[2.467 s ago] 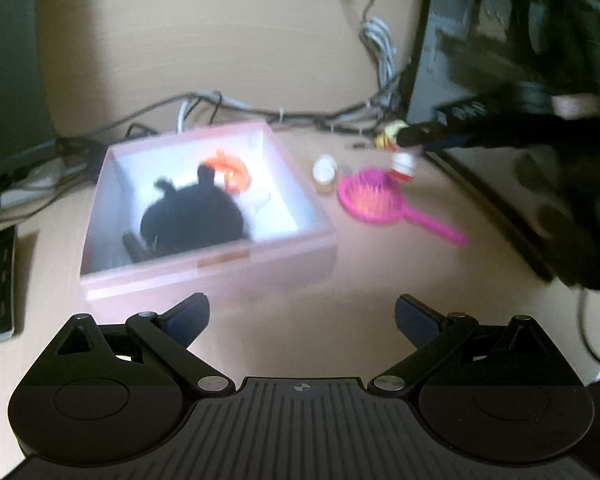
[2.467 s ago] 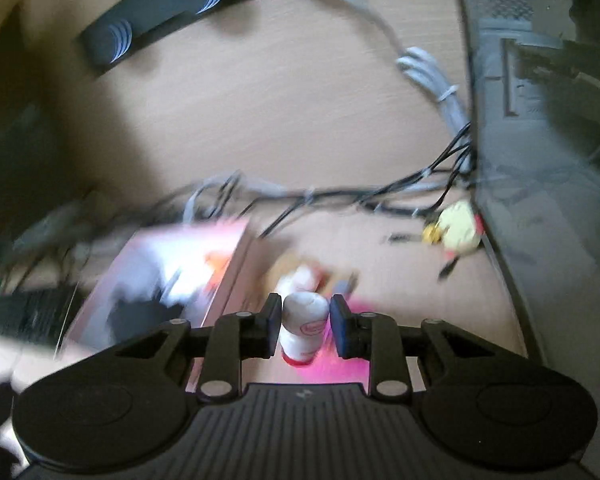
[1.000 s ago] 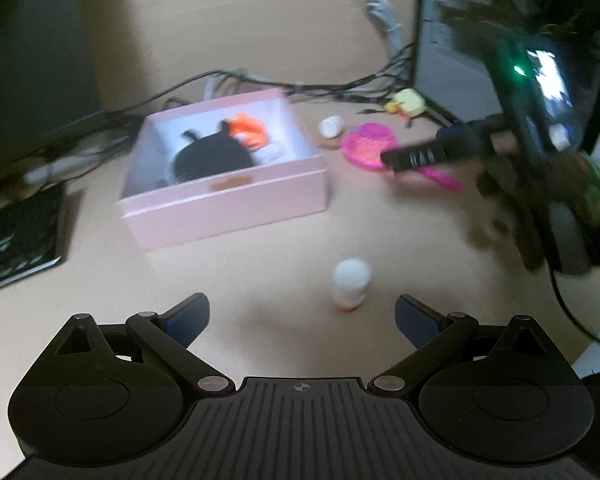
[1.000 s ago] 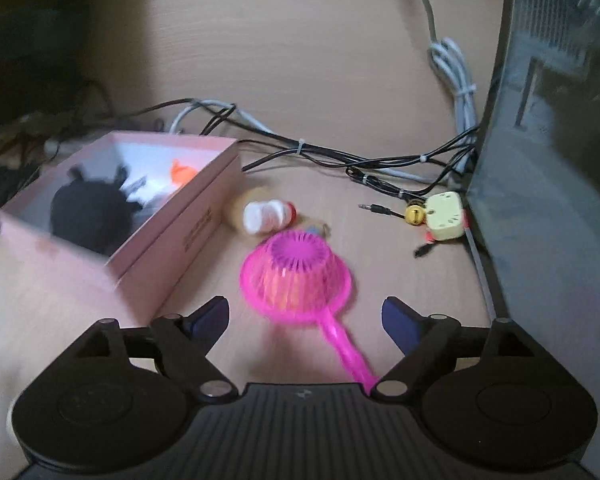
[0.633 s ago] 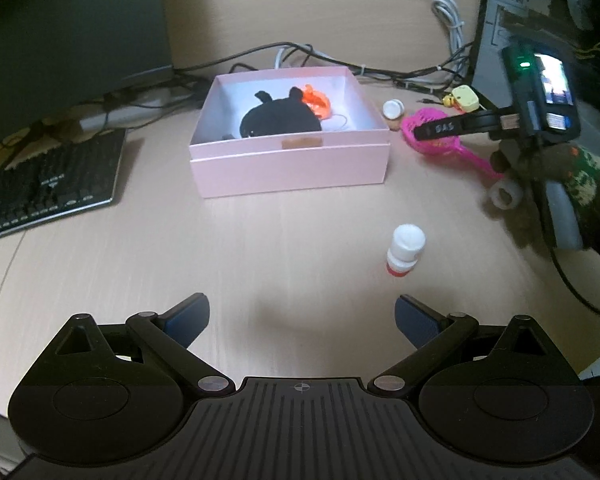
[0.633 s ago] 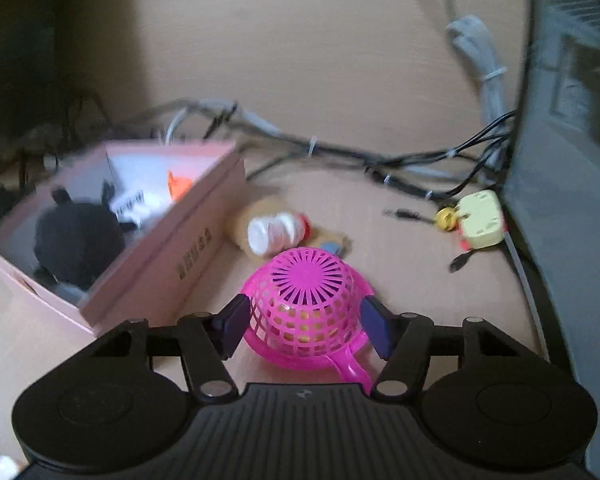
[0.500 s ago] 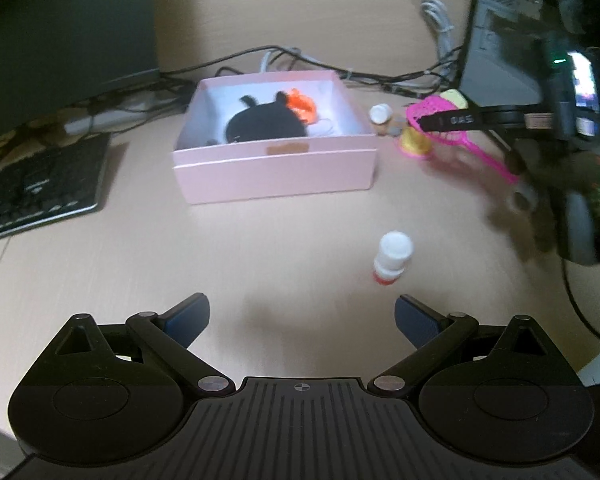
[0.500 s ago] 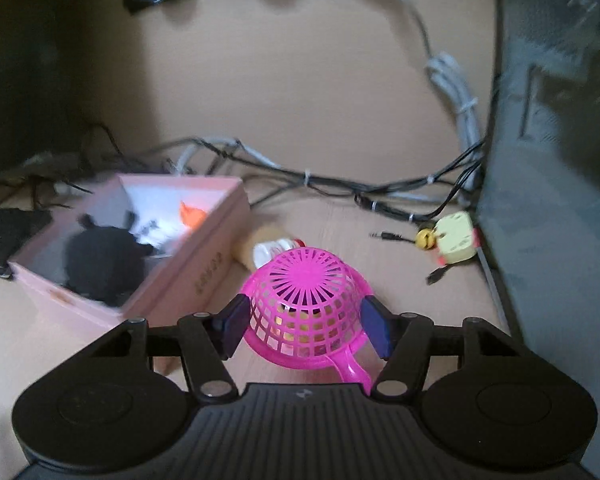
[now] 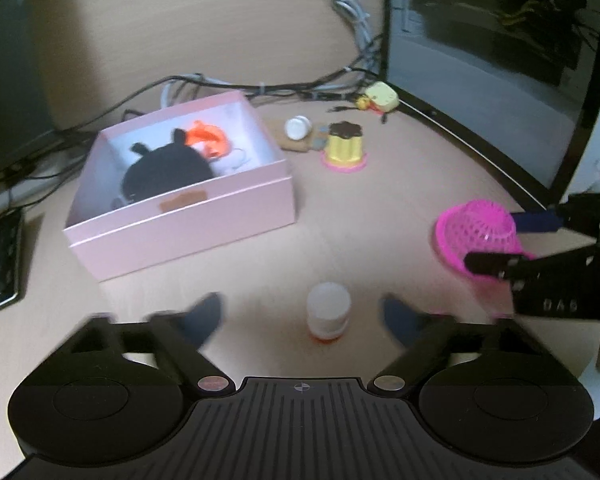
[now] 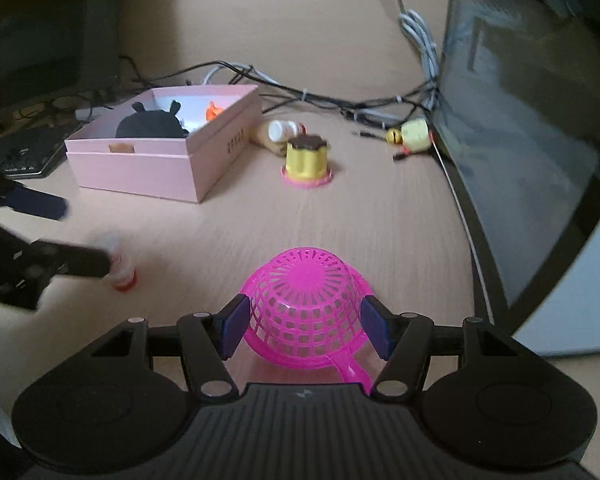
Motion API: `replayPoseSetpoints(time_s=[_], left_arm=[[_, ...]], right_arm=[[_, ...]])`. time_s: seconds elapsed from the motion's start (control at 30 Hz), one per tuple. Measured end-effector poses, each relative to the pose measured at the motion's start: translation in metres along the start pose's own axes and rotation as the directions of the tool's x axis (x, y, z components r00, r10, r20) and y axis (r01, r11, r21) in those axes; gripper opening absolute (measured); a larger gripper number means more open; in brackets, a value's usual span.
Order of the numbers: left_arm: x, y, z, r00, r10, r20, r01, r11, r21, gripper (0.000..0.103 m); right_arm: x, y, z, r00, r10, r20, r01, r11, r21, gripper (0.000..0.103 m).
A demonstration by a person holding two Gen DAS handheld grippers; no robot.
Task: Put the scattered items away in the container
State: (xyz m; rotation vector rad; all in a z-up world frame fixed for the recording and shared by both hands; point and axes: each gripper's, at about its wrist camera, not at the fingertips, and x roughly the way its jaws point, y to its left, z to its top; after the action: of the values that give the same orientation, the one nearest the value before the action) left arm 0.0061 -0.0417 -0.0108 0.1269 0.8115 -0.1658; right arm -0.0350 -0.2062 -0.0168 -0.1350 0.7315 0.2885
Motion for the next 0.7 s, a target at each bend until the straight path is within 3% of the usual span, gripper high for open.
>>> replayPoseSetpoints(time_s=[0.2,0.37,0.43,0.7], left_arm=[[0.012,-0.013,0.002,1.000,-0.005,-0.003,0.006,0.998,0.066,0.072],[0.017,-0.010,0.005,1.000,0.006,-0.009,-0.006,0.999,0.039,0.049],[0.017,-0.008,0.005,1.000,0.001,-0.015,0.000,1.000,0.026,0.032],[0.007,0.010,0.000,0.999,-0.025,-0.033,0.022,0.996,-0.087,0.030]], right_arm=[[-0.008,0.011,-0.009,1.000,-0.025,0.013,0.026,0.999,-0.046,0.070],[-0.010,0.013,-0.009,0.999,-0.039,0.019,0.040,0.998,-0.056,0.075],[-0.008,0.013,-0.009,0.999,-0.040,0.013,0.040,0.998,-0.056,0.075],[-0.006,0.022,-0.008,1.000,-0.021,0.010,0.021,0.996,-0.087,0.077]])
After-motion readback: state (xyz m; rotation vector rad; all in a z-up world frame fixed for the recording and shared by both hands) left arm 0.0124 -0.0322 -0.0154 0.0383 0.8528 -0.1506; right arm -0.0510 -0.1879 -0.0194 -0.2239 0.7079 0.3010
